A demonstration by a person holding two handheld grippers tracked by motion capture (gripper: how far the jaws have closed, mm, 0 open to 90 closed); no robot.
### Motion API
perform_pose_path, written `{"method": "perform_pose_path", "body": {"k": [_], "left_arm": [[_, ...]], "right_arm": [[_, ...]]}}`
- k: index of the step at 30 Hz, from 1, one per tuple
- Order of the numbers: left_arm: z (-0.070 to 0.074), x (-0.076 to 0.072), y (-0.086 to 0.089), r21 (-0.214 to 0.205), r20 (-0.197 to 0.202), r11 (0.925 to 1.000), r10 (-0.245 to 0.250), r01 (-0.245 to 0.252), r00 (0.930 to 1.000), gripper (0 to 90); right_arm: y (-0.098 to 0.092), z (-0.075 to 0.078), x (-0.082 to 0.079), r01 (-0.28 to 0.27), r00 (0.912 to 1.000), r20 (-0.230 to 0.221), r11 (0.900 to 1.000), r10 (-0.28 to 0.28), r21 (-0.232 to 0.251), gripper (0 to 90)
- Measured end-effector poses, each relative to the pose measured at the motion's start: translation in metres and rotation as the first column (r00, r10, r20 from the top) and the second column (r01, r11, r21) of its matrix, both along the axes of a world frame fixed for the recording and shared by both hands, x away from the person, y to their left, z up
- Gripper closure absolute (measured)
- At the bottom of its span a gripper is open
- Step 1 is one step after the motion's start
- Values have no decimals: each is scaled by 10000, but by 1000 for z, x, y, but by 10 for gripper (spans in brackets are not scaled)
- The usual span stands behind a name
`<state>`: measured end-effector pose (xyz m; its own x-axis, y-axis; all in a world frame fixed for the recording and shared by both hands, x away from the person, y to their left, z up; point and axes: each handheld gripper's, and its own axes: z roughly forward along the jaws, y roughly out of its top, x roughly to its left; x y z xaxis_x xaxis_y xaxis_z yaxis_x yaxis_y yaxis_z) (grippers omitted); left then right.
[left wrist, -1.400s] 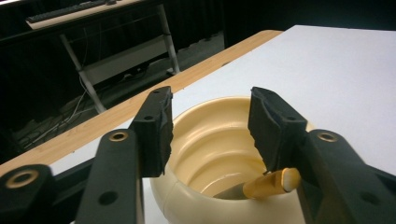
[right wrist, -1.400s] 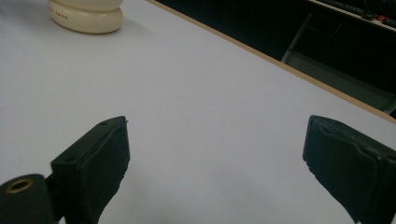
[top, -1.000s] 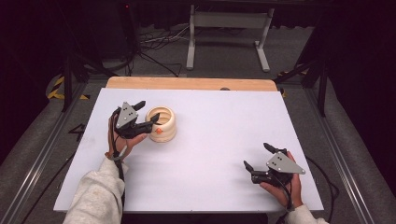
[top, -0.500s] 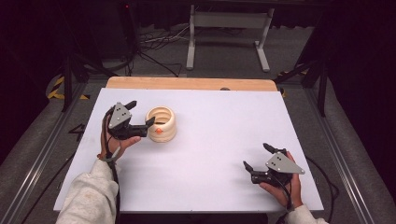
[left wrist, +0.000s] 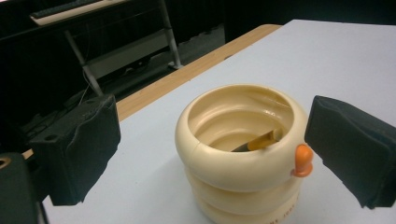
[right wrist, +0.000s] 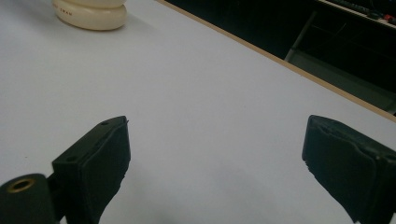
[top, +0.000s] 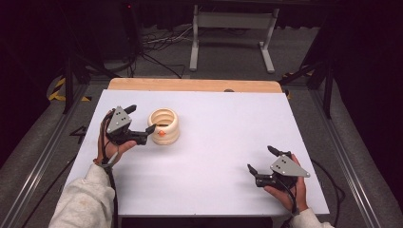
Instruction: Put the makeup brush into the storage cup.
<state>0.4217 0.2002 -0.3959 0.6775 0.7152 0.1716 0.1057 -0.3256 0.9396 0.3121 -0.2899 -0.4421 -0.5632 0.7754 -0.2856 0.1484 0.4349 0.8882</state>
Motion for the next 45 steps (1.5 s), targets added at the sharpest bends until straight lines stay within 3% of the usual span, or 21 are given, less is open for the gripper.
{"method": "perform_pose_path", "body": {"k": [8, 22, 39, 45], "left_arm": [[0, -10, 3, 306, 149, 9993, -212, 207, 9997, 35], [7, -33, 10, -113, 656, 9997, -228, 235, 9976, 23], [5, -58, 16, 535, 917, 9975, -509, 461, 9945, 37], [1, -68, 15, 721, 716, 9955, -665, 614, 9952, 38]], "right_arm": [[0, 0, 0, -9, 10000, 18, 10000, 9, 15, 86], [0, 1, -1, -9, 9999, 112, 10000, 8, 27, 86], [0, 2, -1, -30, 9999, 118, 10000, 30, 31, 86], [-1, 3, -2, -22, 9998, 203, 10000, 20, 60, 87]]}}
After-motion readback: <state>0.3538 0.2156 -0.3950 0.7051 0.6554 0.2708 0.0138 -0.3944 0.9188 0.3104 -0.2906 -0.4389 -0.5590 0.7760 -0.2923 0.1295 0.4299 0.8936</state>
